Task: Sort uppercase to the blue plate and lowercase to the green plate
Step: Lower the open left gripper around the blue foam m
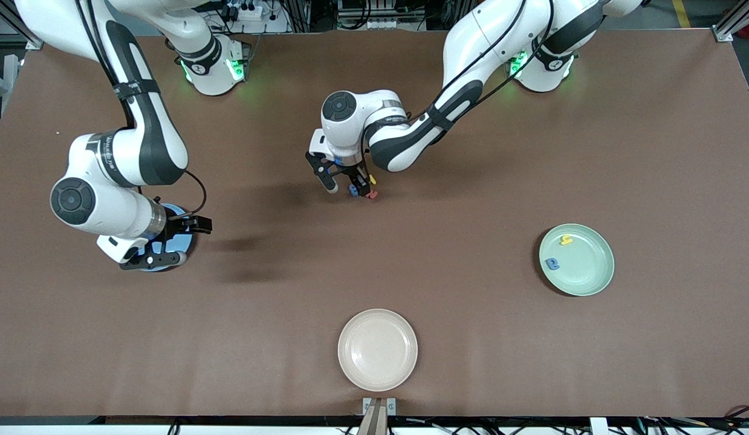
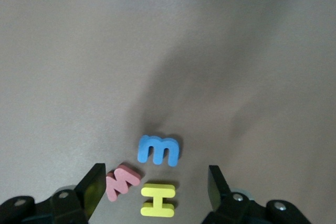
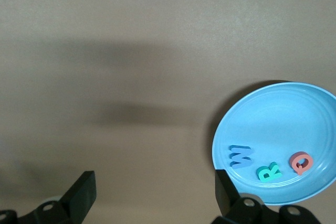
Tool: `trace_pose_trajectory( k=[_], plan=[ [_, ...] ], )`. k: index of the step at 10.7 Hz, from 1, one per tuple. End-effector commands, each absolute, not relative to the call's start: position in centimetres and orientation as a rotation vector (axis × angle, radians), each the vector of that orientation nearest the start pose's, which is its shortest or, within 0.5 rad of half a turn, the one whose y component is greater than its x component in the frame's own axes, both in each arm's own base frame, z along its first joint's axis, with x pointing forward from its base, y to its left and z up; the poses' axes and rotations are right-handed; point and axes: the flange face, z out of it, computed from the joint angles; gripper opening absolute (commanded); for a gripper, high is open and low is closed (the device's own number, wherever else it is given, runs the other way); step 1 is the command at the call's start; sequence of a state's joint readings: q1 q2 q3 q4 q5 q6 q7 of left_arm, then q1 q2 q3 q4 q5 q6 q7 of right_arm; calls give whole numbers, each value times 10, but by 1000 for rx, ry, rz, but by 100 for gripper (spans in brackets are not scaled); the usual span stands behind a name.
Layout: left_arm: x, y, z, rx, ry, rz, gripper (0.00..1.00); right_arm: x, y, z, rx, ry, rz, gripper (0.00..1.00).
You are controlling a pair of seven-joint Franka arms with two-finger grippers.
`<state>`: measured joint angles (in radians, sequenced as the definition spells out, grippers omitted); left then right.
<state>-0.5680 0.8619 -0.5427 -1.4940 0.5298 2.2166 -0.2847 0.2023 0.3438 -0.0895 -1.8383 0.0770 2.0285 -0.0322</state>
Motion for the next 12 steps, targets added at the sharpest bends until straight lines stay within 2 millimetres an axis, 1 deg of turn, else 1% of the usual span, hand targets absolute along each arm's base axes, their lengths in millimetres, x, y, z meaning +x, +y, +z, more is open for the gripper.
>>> trace_pose_trajectory(
  k=[1, 3, 4, 5, 7, 12],
  plan=[
    [390, -599, 199, -2728, 1521, -41, 86, 608, 77, 338, -3099, -160, 238, 100],
    [389, -603, 192, -2730, 1524, -52, 86, 609, 71, 338, -3099, -153, 238, 100],
    [388, -605, 193, -2738, 1531, -68, 86, 609, 71, 338, -3099, -153, 238, 100],
    [389, -605, 189, -2744, 1529, -71, 86, 609, 68, 335, -3100, -146, 242, 100],
    [390, -605, 182, -2746, 1540, -77, 86, 609, 69, 335, -3100, -154, 242, 100],
    [387, -608, 182, -2745, 1547, -80, 85, 609, 67, 335, -3100, -152, 242, 100]
  ],
)
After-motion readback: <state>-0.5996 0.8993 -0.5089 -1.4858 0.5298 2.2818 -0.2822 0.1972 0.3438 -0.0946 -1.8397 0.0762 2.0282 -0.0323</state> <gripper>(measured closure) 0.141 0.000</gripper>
